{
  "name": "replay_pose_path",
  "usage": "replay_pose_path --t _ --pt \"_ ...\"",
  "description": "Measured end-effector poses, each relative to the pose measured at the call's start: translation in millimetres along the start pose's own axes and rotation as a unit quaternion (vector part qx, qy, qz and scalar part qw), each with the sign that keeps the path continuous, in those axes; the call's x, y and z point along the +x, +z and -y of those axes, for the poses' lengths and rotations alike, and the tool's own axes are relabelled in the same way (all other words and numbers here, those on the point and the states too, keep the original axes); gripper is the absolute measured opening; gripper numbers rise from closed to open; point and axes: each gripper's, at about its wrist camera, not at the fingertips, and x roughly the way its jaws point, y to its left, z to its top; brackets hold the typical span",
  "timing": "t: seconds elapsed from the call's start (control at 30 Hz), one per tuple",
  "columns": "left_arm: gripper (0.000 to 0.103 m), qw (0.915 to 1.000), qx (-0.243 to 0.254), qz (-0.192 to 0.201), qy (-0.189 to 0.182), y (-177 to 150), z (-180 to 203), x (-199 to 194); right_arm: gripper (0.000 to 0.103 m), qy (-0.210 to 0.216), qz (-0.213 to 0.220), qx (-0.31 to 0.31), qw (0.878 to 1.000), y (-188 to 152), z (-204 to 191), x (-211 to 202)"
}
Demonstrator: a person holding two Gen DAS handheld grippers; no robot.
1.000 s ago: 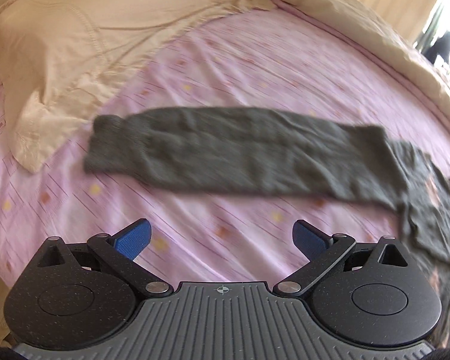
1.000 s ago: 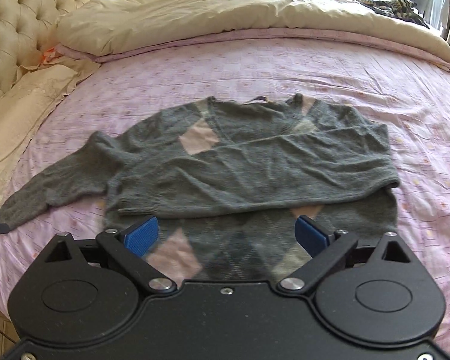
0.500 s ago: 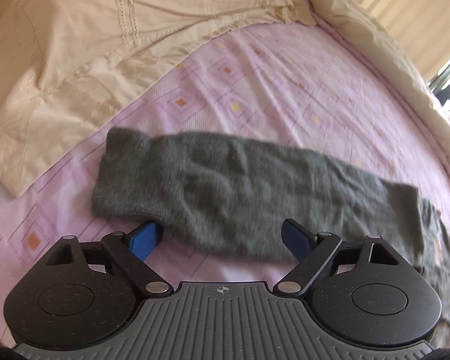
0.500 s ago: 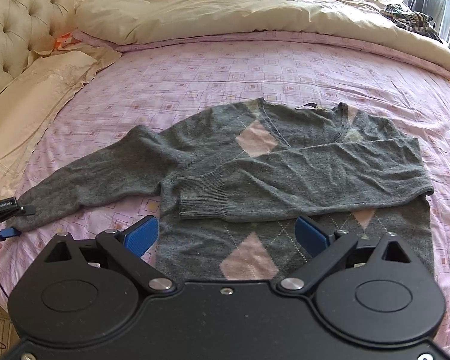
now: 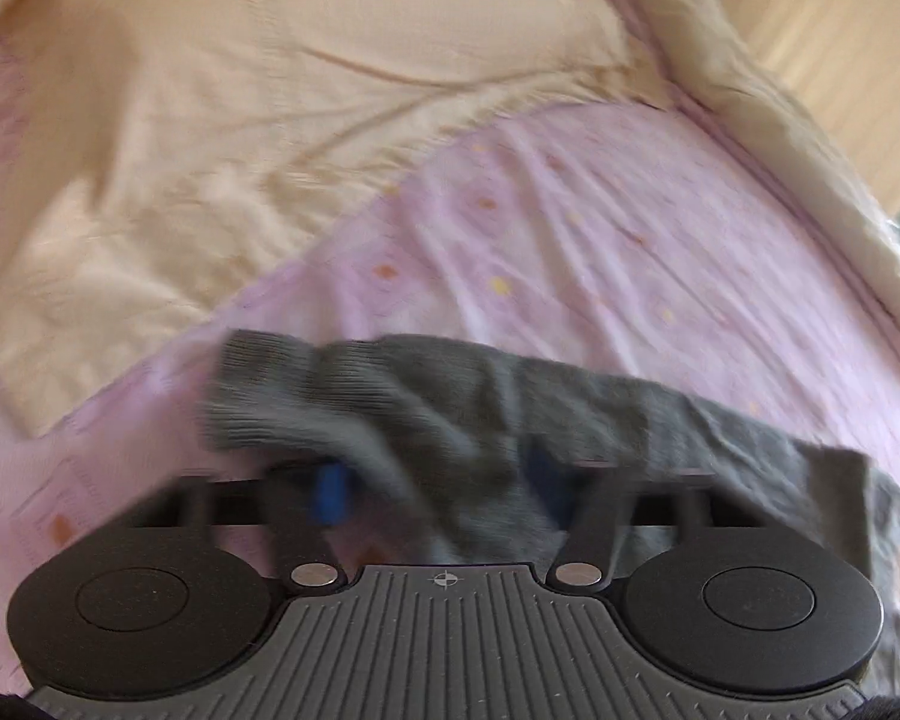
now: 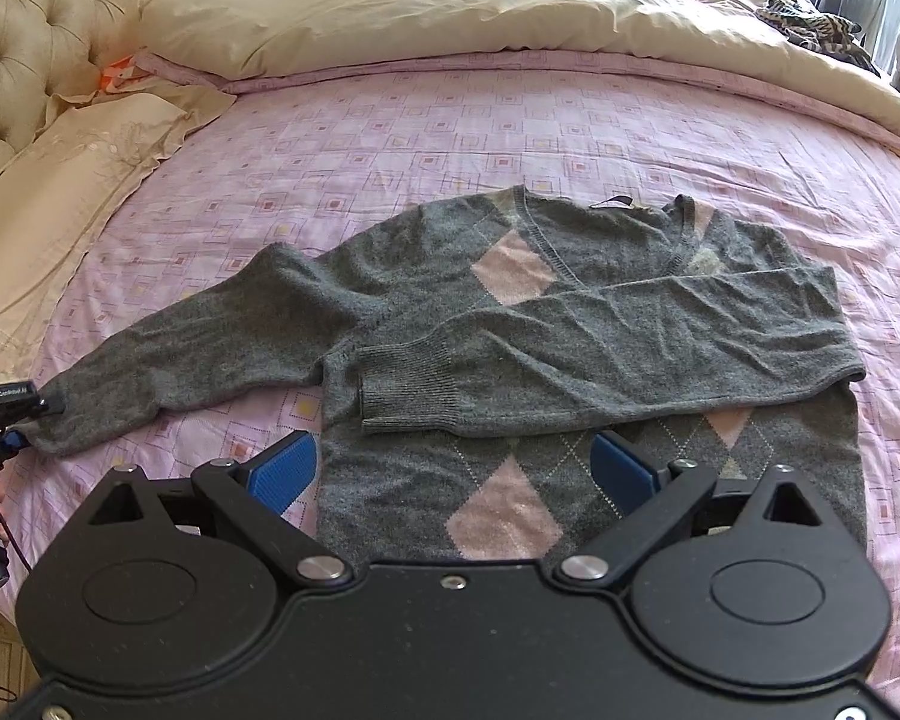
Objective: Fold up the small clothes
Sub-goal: 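Grasp the other sleeve cuff with the left gripper and lay it across the body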
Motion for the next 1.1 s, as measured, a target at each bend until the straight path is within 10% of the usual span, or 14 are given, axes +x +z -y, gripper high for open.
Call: replay_pose_path --t 0.13,0.43,0.77,1.1 --pt "0.009 0.9975 -0.064 0.004 -0.029 4.1 -14.8 -5.9 0.098 0.011 -0.004 0.005 1.000 -0.5 5.9 2.8" --pt "0.009 0.9921 0.014 0.094 -0.081 16.3 45.3 -74.4 0.098 0.048 -0.003 0.013 0.999 3.2 43.9 11.4" --pt "0.008 0.9552 0.155 0.188 -0.168 -12.6 194.3 -167.5 0.098 0.072 -0.012 0.047 0.996 4.1 132.7 18.2" --pt "0.009 0.9319 0.226 0.134 -0.250 -96.1 325.3 -149.2 0.098 0.077 -0.014 0.073 0.994 1.8 215.2 18.1"
